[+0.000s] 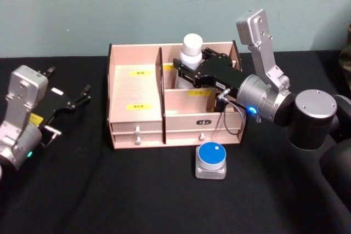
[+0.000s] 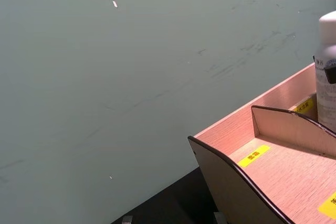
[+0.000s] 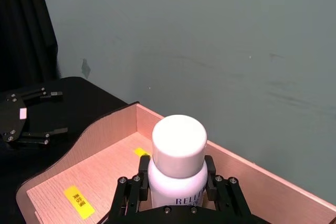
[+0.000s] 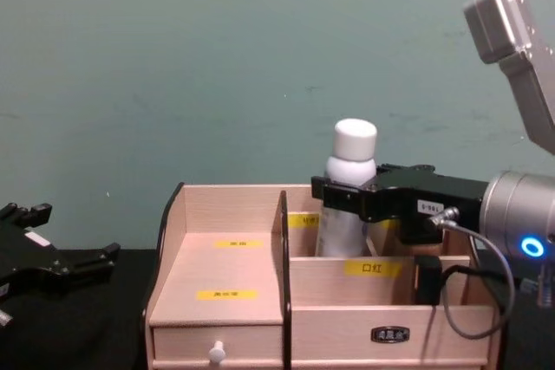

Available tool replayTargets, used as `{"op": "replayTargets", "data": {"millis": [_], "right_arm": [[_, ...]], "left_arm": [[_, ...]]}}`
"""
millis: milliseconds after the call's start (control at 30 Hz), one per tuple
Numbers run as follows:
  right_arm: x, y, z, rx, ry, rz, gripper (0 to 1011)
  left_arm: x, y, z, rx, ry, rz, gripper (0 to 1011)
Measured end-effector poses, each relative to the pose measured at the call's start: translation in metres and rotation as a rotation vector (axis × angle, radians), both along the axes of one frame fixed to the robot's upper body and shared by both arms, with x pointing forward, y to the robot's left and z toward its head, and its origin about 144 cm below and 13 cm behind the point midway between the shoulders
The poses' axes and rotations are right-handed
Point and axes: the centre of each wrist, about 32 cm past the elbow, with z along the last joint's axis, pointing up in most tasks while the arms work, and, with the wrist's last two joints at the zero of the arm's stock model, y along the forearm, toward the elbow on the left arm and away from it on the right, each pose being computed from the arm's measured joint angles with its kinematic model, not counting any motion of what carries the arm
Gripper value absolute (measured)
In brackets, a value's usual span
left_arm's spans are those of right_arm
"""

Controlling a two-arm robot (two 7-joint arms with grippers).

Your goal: Pick up the facial cleanser and watermelon frost from the table and place them into the tiered storage box.

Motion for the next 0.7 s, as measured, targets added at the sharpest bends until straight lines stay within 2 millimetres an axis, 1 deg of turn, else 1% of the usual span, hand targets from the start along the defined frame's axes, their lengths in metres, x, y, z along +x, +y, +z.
{"op": "replayTargets", "data": {"millis": [567,633,667,700], "right_arm": [[0.0018,0.0019,-0.0023,-0.004,0.022,0.000,602],[0.0017,0.0019,-0.0021,-0.003,0.021,0.000,628],[0.0017,0.0018,-0.0020,-0.003,0.020,0.000,685],[0.0017,0.0017,-0.0020,-0.003,0.020,0.000,705]], "left_arm": [[0.0000,0.0000,0.0000,0.000,0.000,0.000,1001],[0.0000,0.0000,0.0000,0.000,0.000,0.000,1001],[0.0000,0.0000,0.0000,0.000,0.000,0.000,1001],[0.0000,0.0000,0.0000,0.000,0.000,0.000,1001]]}}
